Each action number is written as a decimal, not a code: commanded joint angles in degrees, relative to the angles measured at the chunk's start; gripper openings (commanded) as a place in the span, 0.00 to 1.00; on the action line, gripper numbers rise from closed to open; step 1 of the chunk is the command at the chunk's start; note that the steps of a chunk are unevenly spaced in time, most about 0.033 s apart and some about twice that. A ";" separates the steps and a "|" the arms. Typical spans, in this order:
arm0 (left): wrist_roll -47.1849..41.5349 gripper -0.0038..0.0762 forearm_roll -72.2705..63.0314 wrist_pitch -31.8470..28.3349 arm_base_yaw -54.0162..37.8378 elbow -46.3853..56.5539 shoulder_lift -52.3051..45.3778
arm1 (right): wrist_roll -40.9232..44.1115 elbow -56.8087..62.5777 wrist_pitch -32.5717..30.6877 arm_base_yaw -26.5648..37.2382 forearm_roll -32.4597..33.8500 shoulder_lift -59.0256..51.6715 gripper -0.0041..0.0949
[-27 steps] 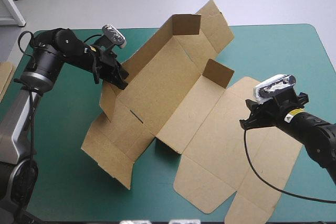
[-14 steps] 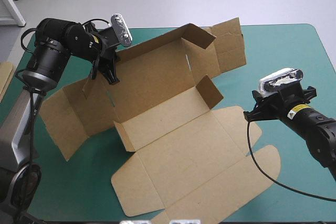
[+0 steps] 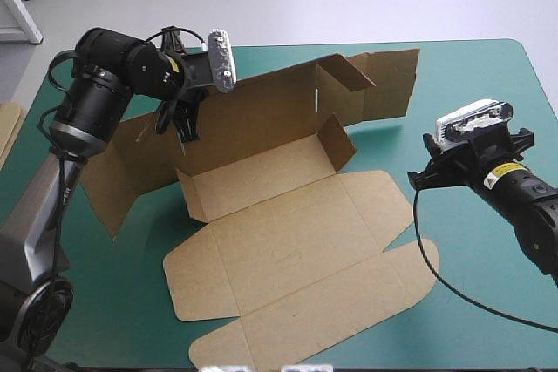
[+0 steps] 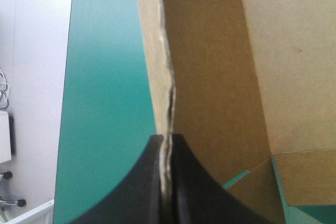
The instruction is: Fold the box
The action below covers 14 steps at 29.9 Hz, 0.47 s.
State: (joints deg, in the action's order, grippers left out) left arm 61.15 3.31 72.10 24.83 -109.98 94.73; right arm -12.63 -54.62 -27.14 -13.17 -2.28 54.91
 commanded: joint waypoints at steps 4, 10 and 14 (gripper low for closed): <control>-4.95 0.04 9.14 -4.79 8.49 0.27 -2.11 | 2.51 -2.12 4.29 0.47 7.62 -0.54 0.45; -14.50 0.04 21.16 -11.45 14.89 6.96 -2.11 | 9.13 -2.12 0.61 0.47 18.11 -0.54 0.45; -22.64 0.04 24.96 -15.74 15.15 12.80 -2.34 | 13.66 -2.12 -0.36 0.47 23.56 -0.54 0.45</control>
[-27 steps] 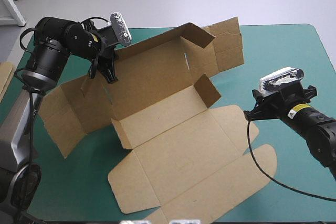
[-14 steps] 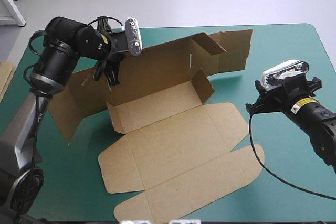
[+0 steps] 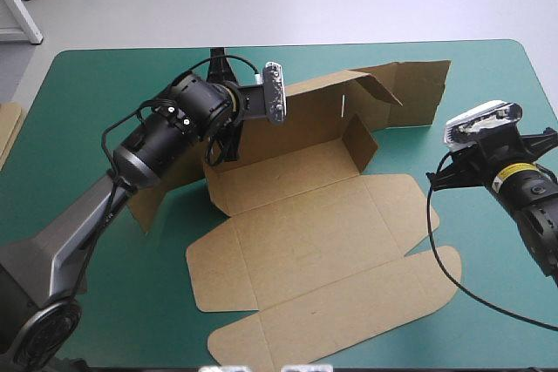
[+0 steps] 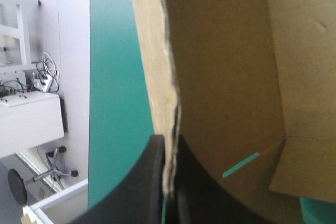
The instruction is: Fold the box
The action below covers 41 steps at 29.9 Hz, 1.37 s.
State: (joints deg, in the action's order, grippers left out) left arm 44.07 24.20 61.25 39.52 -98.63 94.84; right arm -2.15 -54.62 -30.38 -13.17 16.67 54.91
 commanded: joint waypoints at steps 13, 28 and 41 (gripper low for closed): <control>-25.83 0.04 26.19 -18.10 8.03 15.64 -5.92 | 11.31 -2.22 4.09 0.47 12.35 -0.44 0.45; -29.23 0.04 33.64 -31.89 8.85 31.27 -13.07 | 17.48 -17.77 -2.49 0.47 17.40 8.96 0.45; -32.01 0.04 34.16 -34.28 8.85 31.46 -13.00 | -0.80 -51.93 -17.74 9.47 -13.71 35.58 0.30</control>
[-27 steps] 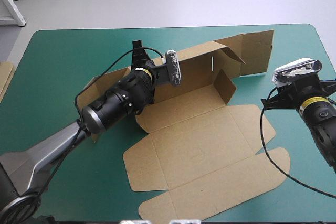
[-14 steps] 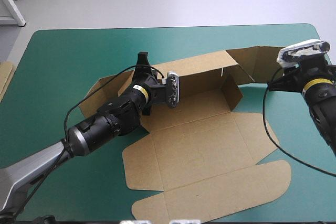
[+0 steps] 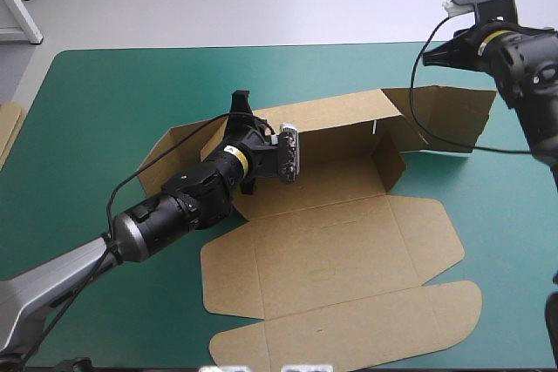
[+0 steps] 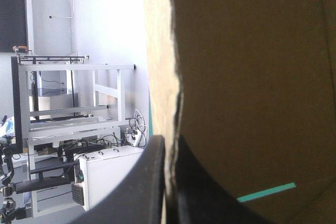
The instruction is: Fold the box
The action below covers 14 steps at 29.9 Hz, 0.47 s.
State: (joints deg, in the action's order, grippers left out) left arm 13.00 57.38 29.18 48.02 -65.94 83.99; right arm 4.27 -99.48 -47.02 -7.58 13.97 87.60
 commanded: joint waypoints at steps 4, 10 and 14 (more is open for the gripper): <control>-1.38 0.04 0.98 -2.22 0.35 -1.23 -2.16 | -13.43 -13.09 -7.01 9.69 -26.53 9.90 0.30; -2.22 0.04 0.64 -2.22 0.35 -1.23 -2.16 | -17.58 -15.54 -7.73 11.31 -30.88 15.18 0.20; -2.22 0.04 0.53 -2.22 0.35 -1.23 -2.16 | -19.94 -15.57 -7.18 11.30 -32.87 17.18 0.02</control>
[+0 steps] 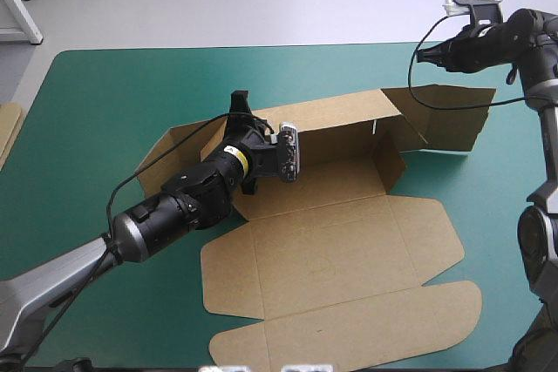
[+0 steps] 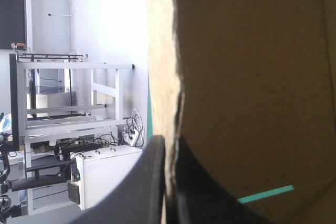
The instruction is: Fold the box
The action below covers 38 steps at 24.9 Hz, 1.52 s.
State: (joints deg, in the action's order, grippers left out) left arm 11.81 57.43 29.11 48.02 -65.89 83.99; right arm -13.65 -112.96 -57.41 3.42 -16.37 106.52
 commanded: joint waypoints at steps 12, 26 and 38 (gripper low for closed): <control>-1.03 0.04 0.70 -2.14 0.35 -1.28 -2.16 | -6.82 -2.10 -10.93 0.31 -3.16 2.21 0.02; -1.28 0.04 0.70 -2.14 0.24 -1.28 -1.75 | -12.66 8.41 -11.76 0.57 -9.99 -6.05 0.02; -1.28 0.04 0.70 -1.38 0.24 -1.28 -1.75 | -14.51 10.67 -8.41 4.08 -10.64 -4.63 0.02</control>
State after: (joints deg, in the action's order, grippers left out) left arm 11.55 57.83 28.61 48.02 -65.89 83.99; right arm -27.23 -102.37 -64.08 6.62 -29.12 102.74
